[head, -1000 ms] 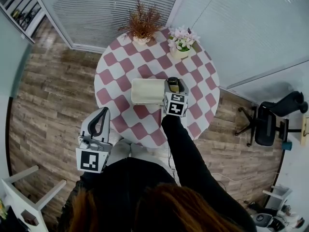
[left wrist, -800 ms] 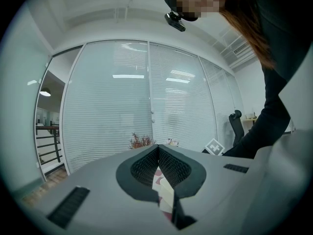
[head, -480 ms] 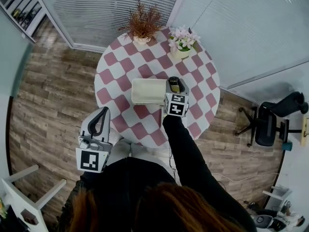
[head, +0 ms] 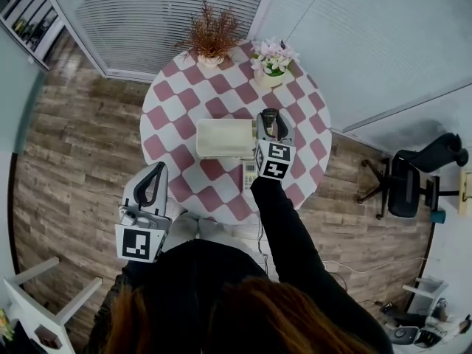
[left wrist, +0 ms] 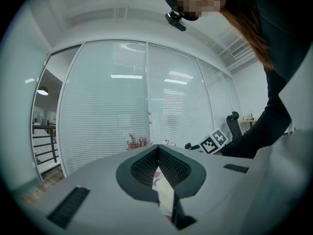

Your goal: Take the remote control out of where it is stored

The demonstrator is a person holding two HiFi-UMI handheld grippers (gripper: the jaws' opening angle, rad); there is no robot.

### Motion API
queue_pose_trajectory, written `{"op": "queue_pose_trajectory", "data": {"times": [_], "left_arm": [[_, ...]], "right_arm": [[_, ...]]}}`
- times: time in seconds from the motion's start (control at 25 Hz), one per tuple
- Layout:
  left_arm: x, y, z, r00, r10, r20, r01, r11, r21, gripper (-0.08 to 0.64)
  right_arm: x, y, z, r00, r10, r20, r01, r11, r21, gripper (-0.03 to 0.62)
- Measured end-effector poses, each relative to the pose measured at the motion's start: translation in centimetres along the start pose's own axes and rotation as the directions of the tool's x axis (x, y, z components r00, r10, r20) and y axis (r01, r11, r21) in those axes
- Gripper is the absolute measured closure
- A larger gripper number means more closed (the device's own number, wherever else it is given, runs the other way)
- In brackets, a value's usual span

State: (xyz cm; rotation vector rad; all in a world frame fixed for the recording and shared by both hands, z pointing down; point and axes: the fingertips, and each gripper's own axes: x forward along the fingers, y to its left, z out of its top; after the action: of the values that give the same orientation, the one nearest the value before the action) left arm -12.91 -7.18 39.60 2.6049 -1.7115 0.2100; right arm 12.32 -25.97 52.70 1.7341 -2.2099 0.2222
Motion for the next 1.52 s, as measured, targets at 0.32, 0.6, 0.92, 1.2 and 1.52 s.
{"op": "queue_pose_trajectory", "data": {"times": [0.32, 0.6, 0.92, 1.2, 1.52], "left_arm": [[0.4, -0.9, -0.1, 0.999, -0.033, 0.009, 0.034, 0.999, -0.01, 0.554], [0.2, -1.2, 0.1, 0.999, -0.045, 0.016, 0.045, 0.999, -0.012, 0.554], [-0.2, -1.7, 0.4, 0.997, -0.065, 0.032, 0.065, 0.998, -0.006, 0.554], [-0.2, -2.2, 0.5, 0.996, -0.084, 0.033, 0.084, 0.996, 0.002, 0.554], [0.2, -2.9, 0.5, 0.993, -0.11, 0.034, 0.11, 0.994, 0.003, 0.554]], "right_arm": [[-2.7, -0.8, 3.6, 0.995, -0.013, 0.094, 0.009, 0.999, 0.05, 0.388], [-4.7, -0.6, 4.8, 0.992, -0.014, 0.126, 0.007, 0.999, 0.049, 0.388], [-7.3, -0.5, 5.4, 0.988, -0.02, 0.151, 0.009, 0.997, 0.077, 0.388], [-9.4, -0.4, 5.0, 0.988, -0.023, 0.15, 0.01, 0.996, 0.088, 0.388], [-11.5, -0.7, 4.7, 0.987, -0.03, 0.157, 0.012, 0.994, 0.109, 0.388]]}}
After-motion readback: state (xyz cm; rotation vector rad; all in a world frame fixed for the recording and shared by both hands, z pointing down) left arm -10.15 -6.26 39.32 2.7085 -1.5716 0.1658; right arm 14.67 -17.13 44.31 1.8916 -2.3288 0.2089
